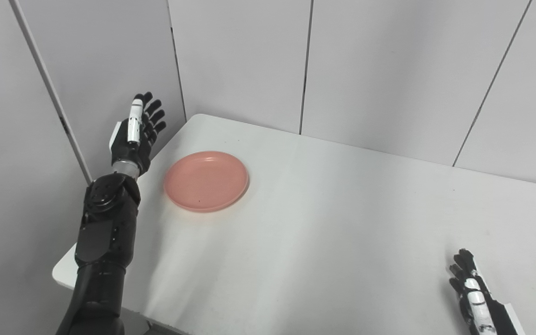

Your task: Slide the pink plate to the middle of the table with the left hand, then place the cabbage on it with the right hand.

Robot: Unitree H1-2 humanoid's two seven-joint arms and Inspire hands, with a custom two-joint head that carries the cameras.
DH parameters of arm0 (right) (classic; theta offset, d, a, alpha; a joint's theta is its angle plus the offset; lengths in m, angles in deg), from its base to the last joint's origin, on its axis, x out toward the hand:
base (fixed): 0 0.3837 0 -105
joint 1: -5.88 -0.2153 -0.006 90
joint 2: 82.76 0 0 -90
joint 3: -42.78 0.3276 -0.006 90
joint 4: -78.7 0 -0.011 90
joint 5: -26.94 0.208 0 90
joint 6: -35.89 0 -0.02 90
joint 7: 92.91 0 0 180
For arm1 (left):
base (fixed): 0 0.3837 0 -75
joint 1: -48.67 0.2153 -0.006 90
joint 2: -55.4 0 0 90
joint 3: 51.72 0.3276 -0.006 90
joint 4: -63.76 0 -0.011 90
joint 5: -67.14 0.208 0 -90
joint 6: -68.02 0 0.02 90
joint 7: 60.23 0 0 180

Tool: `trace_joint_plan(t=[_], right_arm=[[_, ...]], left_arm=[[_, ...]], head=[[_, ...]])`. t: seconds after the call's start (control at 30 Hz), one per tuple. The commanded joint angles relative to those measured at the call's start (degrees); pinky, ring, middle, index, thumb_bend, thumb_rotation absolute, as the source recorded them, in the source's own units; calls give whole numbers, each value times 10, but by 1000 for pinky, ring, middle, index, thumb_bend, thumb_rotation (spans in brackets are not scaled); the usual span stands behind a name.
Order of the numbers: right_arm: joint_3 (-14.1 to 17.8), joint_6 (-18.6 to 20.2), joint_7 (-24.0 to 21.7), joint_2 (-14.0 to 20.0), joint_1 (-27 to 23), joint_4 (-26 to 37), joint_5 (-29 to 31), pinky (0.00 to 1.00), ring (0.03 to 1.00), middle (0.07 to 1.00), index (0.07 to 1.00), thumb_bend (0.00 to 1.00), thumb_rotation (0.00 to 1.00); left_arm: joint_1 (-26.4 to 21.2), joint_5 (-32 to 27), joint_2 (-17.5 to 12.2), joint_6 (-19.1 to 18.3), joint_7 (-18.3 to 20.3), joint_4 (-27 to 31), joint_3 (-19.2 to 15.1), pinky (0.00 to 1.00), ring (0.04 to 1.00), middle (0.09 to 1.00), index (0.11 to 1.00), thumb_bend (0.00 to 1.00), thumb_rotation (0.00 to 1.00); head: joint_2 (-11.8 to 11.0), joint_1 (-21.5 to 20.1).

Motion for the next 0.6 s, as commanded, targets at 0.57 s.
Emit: trace_joint_plan(t=[0.57], right_arm=[[4,16,3,0,-3,21,-1,1000,1000,1000,1000,126,1000]], left_arm=[[-15,-5,-27,37,-3,-64,0,975,956,957,937,394,1000]], head=[[5,-3]])
